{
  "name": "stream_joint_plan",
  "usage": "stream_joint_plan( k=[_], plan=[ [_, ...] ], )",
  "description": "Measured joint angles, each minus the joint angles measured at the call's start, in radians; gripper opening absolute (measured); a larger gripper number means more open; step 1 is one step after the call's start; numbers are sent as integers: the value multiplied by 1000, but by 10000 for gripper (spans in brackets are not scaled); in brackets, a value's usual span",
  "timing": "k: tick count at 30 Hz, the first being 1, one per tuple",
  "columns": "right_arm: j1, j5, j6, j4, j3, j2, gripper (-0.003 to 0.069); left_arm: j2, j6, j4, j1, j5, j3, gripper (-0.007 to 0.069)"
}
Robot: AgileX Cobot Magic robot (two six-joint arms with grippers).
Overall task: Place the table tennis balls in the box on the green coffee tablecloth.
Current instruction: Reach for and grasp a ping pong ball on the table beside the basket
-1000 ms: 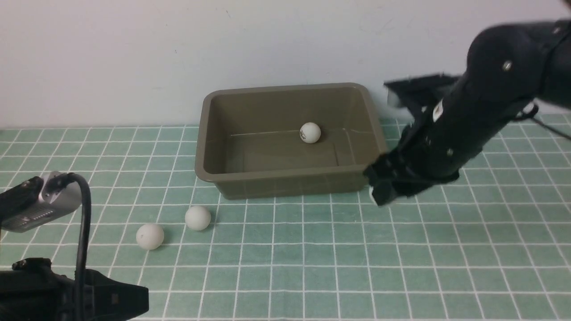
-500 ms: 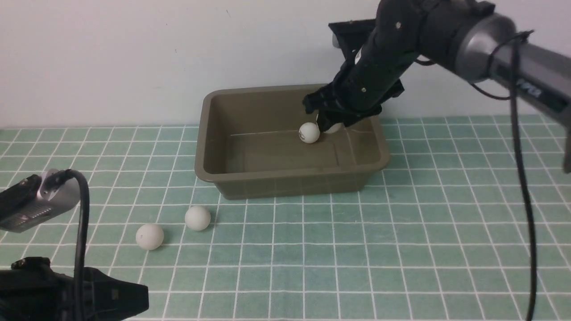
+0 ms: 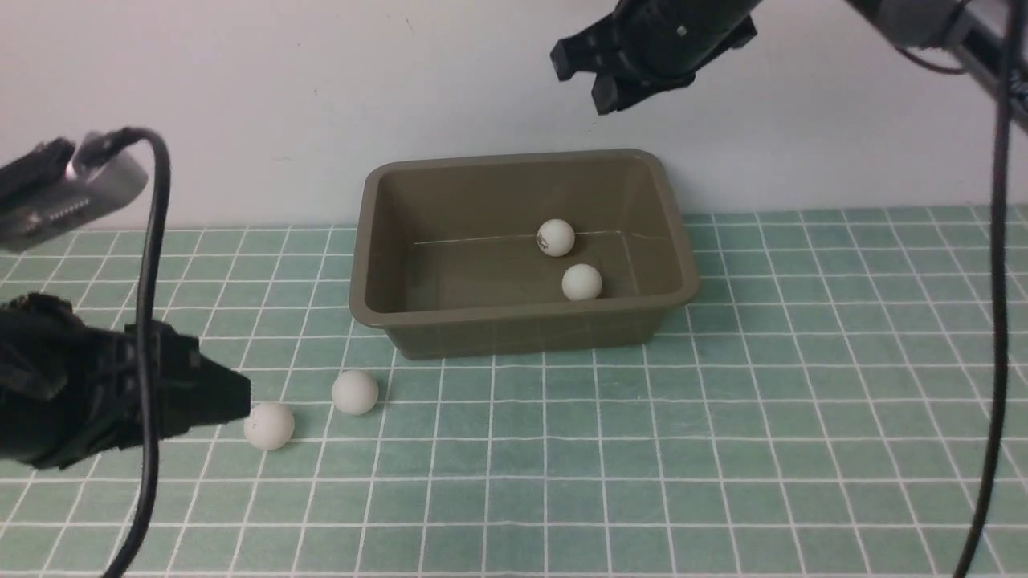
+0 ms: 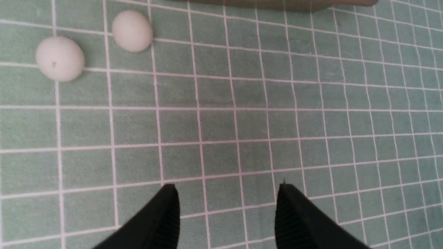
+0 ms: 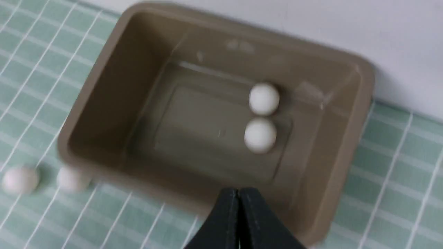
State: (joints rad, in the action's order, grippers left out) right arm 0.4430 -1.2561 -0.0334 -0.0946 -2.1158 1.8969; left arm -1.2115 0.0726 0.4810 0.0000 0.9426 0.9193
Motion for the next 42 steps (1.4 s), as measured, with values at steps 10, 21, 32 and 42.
stream_joint_plan(
  k=[10, 21, 32, 42],
  plan=[
    [0, 26, 1, -13, 660, -457, -16, -438, 4, -24, -1, -219, 103, 516],
    [0, 60, 1, -12, 701, -474, -18, -593, 4, -51, -1, -240, 139, 524],
    [0, 26, 1, -12, 706, -474, -18, -642, -15, -110, -1, -187, 168, 335],
    [0, 42, 1, -12, 707, -474, -18, -548, -80, -128, -183, 54, 597, 335]
  ],
)
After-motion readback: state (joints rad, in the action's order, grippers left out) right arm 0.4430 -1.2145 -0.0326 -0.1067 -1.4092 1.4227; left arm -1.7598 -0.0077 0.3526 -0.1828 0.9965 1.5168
